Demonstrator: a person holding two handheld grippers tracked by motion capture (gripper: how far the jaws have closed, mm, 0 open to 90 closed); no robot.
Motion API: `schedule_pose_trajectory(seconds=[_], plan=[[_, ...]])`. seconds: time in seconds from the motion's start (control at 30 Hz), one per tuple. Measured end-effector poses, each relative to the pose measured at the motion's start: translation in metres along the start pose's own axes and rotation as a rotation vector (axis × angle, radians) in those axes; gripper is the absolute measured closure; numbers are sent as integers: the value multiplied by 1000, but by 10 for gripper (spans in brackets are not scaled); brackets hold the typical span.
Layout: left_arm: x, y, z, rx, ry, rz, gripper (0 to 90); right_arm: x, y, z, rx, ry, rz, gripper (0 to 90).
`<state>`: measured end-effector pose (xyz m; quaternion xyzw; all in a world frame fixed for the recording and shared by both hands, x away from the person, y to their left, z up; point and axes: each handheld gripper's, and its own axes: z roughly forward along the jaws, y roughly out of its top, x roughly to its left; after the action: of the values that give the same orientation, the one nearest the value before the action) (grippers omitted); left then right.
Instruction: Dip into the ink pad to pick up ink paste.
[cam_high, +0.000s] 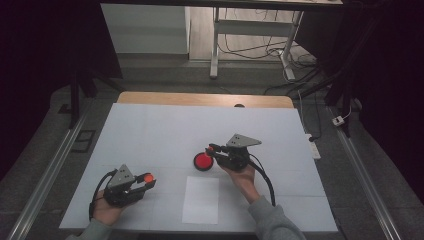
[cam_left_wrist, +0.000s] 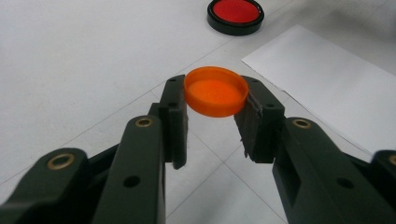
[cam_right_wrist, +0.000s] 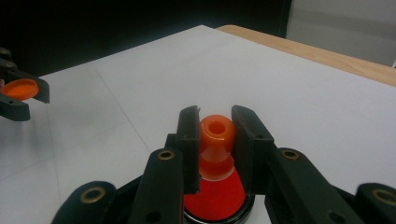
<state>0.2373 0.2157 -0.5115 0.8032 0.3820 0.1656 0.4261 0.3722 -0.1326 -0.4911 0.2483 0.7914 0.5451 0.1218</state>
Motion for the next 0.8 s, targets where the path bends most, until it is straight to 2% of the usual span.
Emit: schedule_pose_trajectory(seconds=[0.8], plan=[[2,-1,0,2,2,-3,645,6,0,-16,-1,29,-3,725]])
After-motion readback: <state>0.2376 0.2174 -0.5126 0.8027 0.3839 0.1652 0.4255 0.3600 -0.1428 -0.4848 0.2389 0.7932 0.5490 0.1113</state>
